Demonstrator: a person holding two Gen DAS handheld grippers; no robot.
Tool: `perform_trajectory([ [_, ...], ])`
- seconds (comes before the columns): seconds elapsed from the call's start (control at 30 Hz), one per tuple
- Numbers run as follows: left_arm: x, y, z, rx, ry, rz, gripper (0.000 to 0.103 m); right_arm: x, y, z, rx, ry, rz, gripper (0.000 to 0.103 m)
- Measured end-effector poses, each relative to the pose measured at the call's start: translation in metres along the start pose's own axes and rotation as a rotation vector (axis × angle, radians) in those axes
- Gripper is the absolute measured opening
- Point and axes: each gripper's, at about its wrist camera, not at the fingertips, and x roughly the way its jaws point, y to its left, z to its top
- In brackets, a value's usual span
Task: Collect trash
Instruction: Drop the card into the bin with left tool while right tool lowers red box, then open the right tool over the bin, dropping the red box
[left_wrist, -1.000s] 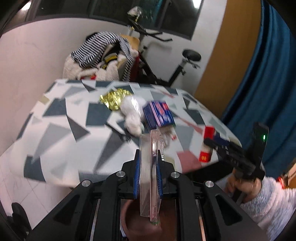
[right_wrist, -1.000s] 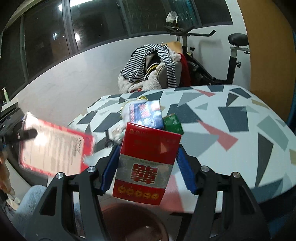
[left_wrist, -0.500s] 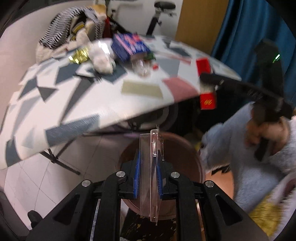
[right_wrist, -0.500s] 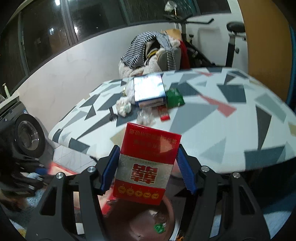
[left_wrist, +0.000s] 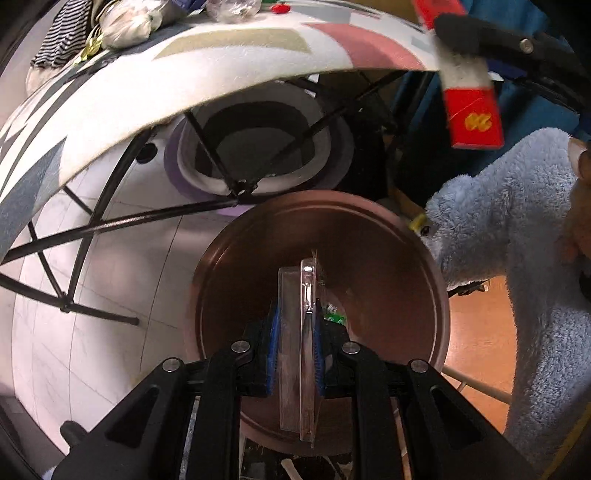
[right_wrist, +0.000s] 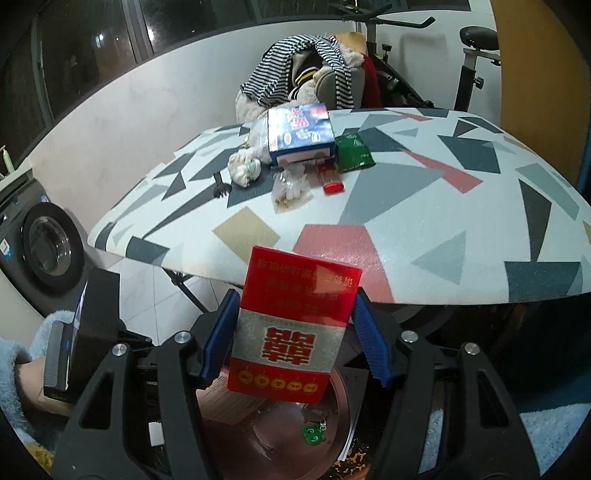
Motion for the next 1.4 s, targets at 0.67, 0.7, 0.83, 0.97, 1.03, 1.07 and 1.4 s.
perform_trajectory([
  [0.67,-0.140,0.065,-0.023,-0.406,-0.627,0.061,0.084,0.048,0.034,-0.031,-0.148,0.171,0.037,0.061],
  [0.7,-0.144,0.066,-0.025,-0.415,-0.640,0.071,0.085,0.053,0.038,-0.035,-0.165,0.194,0.040,0.061],
  [0.83,-0.153,0.069,-0.028,-0.438,-0.672,0.125,0.089,0.071,0.047,-0.048,-0.215,0.267,0.038,0.061],
  [0.97,-0.159,0.072,-0.033,-0.448,-0.688,0.160,0.092,0.092,0.049,-0.062,-0.234,0.357,0.025,0.061],
  [1.03,-0.160,0.073,-0.036,-0.450,-0.691,0.169,0.093,0.100,0.048,-0.067,-0.229,0.390,0.017,0.061],
  [1.07,-0.160,0.074,-0.036,-0.453,-0.689,0.175,0.093,0.103,0.046,-0.070,-0.222,0.406,0.014,0.061],
  [1.4,-0.155,0.074,-0.036,-0.450,-0.661,0.197,0.094,0.116,0.040,-0.079,-0.188,0.479,-0.023,0.062],
])
